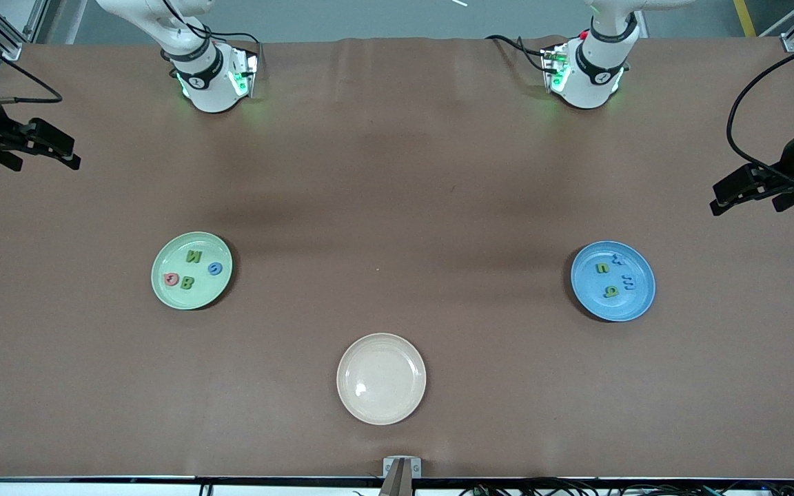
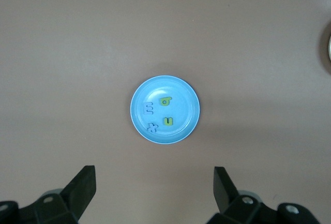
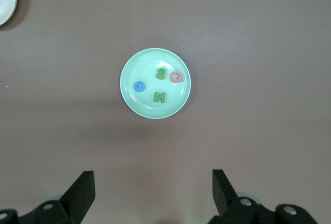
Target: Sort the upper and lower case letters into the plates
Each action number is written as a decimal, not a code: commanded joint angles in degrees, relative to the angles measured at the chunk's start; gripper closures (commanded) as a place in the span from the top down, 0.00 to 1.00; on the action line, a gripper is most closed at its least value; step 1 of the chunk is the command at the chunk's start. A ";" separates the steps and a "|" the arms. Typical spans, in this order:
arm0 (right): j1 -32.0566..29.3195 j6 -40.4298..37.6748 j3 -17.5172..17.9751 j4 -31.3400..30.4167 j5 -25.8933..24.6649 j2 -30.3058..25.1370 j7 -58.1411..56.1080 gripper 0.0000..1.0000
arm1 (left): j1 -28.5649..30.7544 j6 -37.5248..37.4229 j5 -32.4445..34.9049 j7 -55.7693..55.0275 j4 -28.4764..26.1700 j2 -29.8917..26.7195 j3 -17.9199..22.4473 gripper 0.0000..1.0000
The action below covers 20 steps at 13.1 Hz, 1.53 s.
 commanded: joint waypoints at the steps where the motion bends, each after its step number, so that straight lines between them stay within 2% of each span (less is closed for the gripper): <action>1: 0.21 0.69 0.09 -1.17 -0.63 -1.32 0.65 1.00 | 0.21 -0.13 -1.52 0.79 -2.06 -2.01 0.17 1.00; 6: 0.30 1.30 0.09 -0.82 -0.63 -1.23 0.56 1.00 | 0.38 1.72 -3.02 0.53 -6.19 -5.69 0.08 1.00; 12: -1.02 0.78 -0.26 2.16 -0.55 1.22 0.12 1.00 | -0.14 0.31 -2.31 -0.17 -4.09 -4.74 0.08 1.00; 20: -1.28 0.86 -0.27 2.35 -0.20 1.32 0.12 1.00 | 0.03 0.13 -2.23 -0.35 -3.38 -4.03 0.08 1.00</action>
